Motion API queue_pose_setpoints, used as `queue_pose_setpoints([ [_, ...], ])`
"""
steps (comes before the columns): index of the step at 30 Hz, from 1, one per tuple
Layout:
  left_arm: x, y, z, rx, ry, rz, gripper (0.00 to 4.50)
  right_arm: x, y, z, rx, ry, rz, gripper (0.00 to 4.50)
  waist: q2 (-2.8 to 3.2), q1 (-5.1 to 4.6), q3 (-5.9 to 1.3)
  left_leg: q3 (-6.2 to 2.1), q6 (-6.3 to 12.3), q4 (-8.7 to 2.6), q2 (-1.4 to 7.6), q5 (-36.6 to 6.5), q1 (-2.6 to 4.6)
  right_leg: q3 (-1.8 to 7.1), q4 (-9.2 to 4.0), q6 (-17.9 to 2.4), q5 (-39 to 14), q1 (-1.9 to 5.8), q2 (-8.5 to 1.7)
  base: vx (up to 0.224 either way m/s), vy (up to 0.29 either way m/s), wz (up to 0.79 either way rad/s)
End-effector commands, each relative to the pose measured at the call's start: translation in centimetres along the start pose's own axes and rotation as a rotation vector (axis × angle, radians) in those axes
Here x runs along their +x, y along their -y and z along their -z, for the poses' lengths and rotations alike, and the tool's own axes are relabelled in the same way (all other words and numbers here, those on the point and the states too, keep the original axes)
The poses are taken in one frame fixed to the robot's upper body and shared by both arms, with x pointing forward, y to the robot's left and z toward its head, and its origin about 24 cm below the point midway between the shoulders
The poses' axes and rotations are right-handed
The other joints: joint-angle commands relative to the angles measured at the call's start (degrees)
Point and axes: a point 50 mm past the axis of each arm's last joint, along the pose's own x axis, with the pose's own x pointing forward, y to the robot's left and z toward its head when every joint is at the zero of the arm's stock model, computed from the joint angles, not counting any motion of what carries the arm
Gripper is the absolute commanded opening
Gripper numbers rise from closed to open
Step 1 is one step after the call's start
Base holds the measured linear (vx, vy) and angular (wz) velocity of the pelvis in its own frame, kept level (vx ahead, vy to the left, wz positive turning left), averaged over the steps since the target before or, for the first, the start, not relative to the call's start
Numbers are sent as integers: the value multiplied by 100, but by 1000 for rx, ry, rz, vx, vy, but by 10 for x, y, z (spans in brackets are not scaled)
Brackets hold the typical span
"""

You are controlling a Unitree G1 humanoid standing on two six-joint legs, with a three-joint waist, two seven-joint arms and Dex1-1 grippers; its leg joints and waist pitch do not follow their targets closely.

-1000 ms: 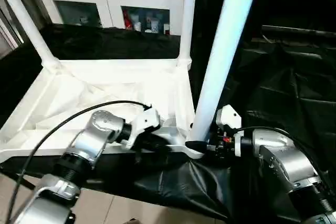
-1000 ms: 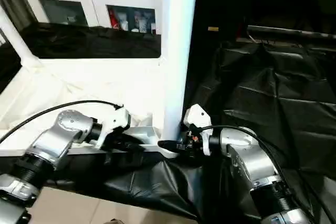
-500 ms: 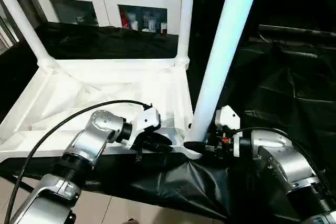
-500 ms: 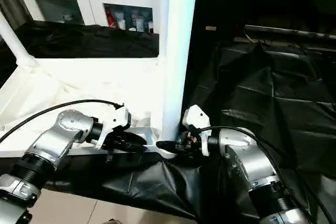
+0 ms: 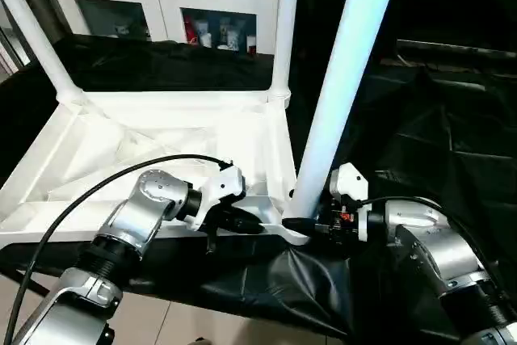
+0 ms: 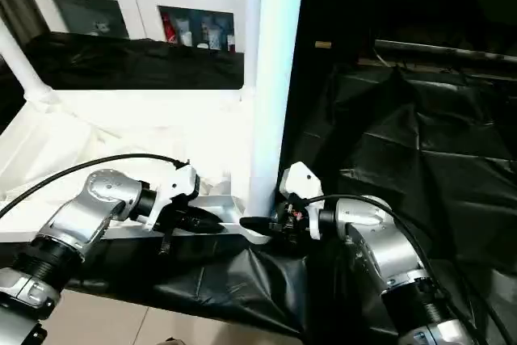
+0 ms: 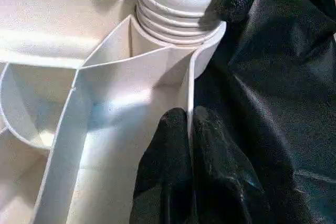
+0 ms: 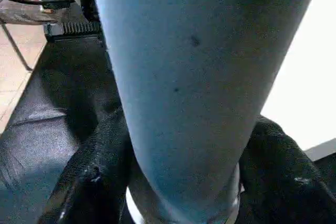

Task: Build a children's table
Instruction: Rotate leg to tighten

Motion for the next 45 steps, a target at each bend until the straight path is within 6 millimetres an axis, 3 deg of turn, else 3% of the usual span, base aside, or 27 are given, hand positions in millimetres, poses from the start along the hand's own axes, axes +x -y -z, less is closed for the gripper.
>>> queue_pose_setpoints([
  [1,-6,-2,8,-33,-51,-23,4,-4,2,5,-16,-65,-8,250,-87,-9,-352,-147,407,-392,408,-665,53,338,-395,-1322,-701,265,-575,0,0,0],
  [3,-7,-2,8,-33,-51,-29,4,-5,3,7,1,-69,-5,250,-73,-10,-348,-150,388,-396,411,-712,56,339,-402,-1326,-756,264,-578,0,0,0],
  [5,-7,-2,8,-33,-51,-30,0,-6,3,7,19,-58,-3,303,-87,-12,-343,-151,370,-401,413,-762,57,339,-410,-1319,-820,265,-580,0,0,0],
  [9,-8,-2,8,-33,-53,-34,0,-6,4,7,1,-70,18,350,-90,-10,-348,-149,351,-399,407,-736,58,341,-402,-1324,-745,268,-574,0,0,0],
  [20,-10,-2,10,-34,-58,-38,0,-3,6,6,7,-54,31,350,-89,-82,-341,-158,348,-399,405,-810,48,338,-408,-1367,-817,272,-576,0,0,0],
  [28,-11,-1,11,-37,-61,-34,0,1,3,8,32,-41,10,286,-81,-99,-339,-158,333,-401,409,-837,55,341,-410,-1381,-841,270,-578,0,0,0],
  [38,-11,-1,12,-42,-51,-46,0,4,0,8,32,-22,19,276,-72,-107,-340,-158,334,-401,409,-822,52,342,-401,-1417,-732,271,-577,0,0,0],
  [39,-6,-8,12,-53,-47,-147,0,7,6,11,40,17,160,275,-73,-115,-334,-154,310,-404,410,-846,56,345,-410,-1408,-775,254,-577,0,0,0],
  [43,4,-17,11,-81,-44,-265,0,14,9,20,91,32,341,275,-67,-130,-321,-167,140,-428,397,-997,77,340,-457,-1299,-1192,243,-579,0,0,0],
  [45,19,-23,5,-105,-37,-342,0,26,7,30,162,39,512,275,-53,-145,-310,-163,64,-449,407,-1095,87,354,-479,-1239,-1273,221,-572,0,0,0],
])
